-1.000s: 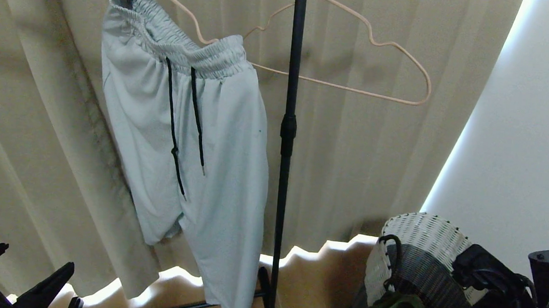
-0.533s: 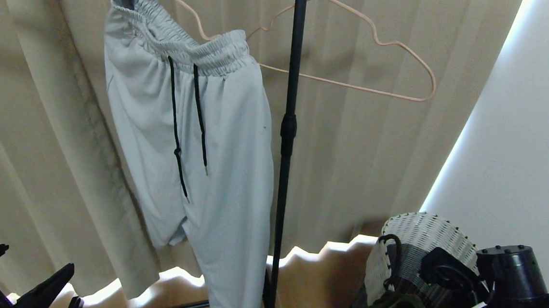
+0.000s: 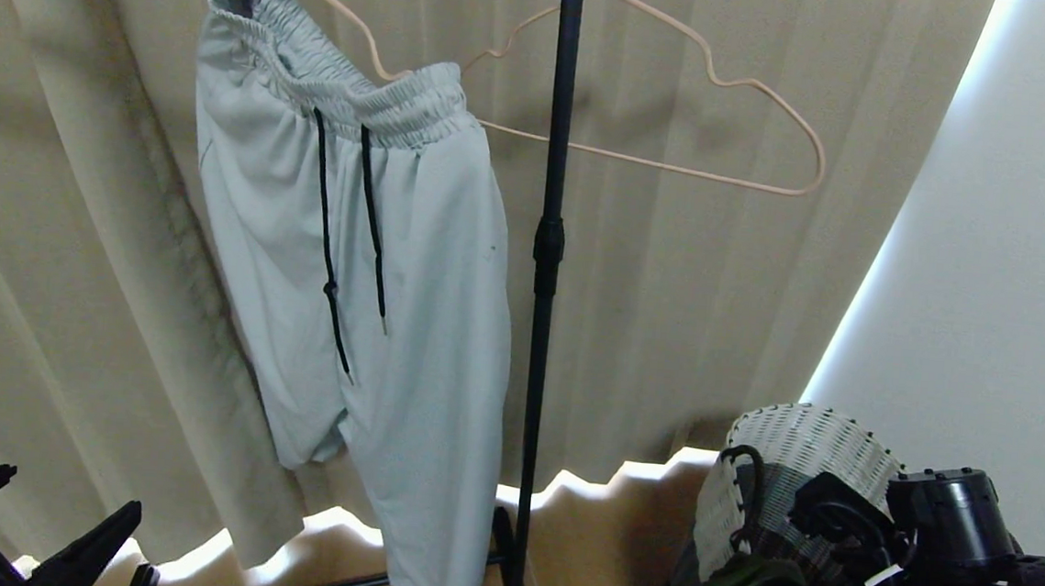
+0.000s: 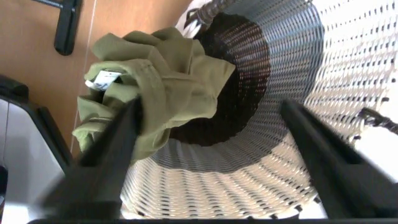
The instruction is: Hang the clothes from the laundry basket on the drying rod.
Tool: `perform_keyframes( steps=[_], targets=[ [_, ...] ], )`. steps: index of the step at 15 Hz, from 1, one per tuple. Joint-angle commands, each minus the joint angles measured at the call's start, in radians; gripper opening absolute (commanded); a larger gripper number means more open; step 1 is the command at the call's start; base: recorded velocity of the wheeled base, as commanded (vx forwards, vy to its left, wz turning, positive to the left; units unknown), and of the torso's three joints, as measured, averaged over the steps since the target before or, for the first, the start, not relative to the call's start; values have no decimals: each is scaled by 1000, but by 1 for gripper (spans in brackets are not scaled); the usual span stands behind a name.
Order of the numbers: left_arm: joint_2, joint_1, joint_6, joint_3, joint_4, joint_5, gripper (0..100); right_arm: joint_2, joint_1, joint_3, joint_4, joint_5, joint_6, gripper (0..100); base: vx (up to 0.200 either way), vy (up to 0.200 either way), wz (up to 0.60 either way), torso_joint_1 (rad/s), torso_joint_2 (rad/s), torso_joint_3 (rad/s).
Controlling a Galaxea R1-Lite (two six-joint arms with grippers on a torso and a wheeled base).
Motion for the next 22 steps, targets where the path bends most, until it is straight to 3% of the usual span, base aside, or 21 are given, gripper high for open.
perform_keyframes(
  steps=[1, 5, 7, 10, 13, 17, 19, 20, 22],
  targets=[
    [0, 1, 0, 0, 0, 0, 100, -4, 0, -3, -2, 1, -1, 0, 0, 0, 0, 0, 0, 0],
    [1, 1, 2, 0, 0, 0, 100, -70, 10, 0, -1, 7, 21, 0, 0, 0, 0, 0, 0, 0],
    [1, 1, 2, 2, 0, 0, 100, -176, 47, 2, -1, 1, 64, 0, 0, 0, 0, 0, 0, 0],
    [1, 1, 2, 2, 0, 0, 100, -310, 49, 0, -10, -3, 64, 0, 0, 0, 0, 0, 0, 0],
    [4, -1, 9, 3, 0, 0, 100, -360, 44, 40, -102, -25, 62, 0, 0, 0, 0, 0, 0, 0],
    [4, -1, 20, 2, 0, 0, 100, -310, 35, 118, -410, -49, 73, 0, 0, 0, 0, 0, 0, 0],
    [3, -1, 20, 5, 0, 0, 100, -308, 32, 195, -494, -49, 84, 0, 0, 0, 600, 5, 5, 2],
    [7, -2, 20, 7, 0, -2, 100, -307, 33, 238, -508, -48, 79, 0, 0, 0, 600, -2, 7, 2],
    [9, -7, 22, 5, 0, -2, 100, -287, 35, 212, -510, -51, 79, 0, 0, 0, 600, 0, 5, 2]
  ],
)
